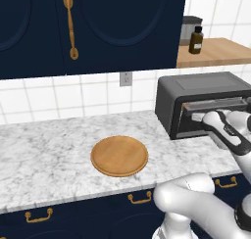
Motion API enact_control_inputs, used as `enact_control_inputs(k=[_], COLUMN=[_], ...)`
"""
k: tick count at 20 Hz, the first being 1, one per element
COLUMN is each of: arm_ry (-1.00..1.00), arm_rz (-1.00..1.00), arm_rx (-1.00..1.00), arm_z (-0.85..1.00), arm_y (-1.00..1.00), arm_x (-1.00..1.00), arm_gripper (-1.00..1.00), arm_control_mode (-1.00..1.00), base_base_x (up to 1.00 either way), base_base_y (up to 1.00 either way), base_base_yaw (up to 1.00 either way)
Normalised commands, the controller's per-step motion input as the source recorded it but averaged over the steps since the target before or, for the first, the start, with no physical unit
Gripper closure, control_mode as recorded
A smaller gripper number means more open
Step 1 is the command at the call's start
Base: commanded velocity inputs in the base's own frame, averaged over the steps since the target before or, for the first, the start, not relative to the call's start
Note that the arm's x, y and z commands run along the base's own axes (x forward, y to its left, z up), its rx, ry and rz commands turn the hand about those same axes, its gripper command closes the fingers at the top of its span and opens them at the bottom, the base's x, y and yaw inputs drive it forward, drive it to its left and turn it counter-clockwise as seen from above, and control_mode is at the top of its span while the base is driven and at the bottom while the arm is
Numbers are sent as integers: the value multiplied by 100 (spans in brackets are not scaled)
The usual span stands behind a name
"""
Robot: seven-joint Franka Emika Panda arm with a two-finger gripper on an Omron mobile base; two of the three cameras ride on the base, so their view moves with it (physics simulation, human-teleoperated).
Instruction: Pick up the kebab skewer and baguette bread, and place them inside the toaster oven. Close the toaster oven door and start by setting the timer.
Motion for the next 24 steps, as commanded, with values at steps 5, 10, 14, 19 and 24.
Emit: enact_control_inputs(k=[5,10,14,19,24], arm_ry=[-12,-11,-10,-3,0], arm_rz=[-6,-5,-1,-1,-2], arm_rx=[0,0,0,0,0], arm_z=[32,17,22,37,34], arm_y=[0,0,-4,-21,-34], arm_x=[49,17,-25,-64,-45], arm_gripper=[-100,-100,-100,-100,-100], arm_control_mode=[-100,-100,-100,-100,-100], base_base_x=[0,0,0,0,0], base_base_y=[0,0,0,0,0], base_base_yaw=[0,0,0,0,0])
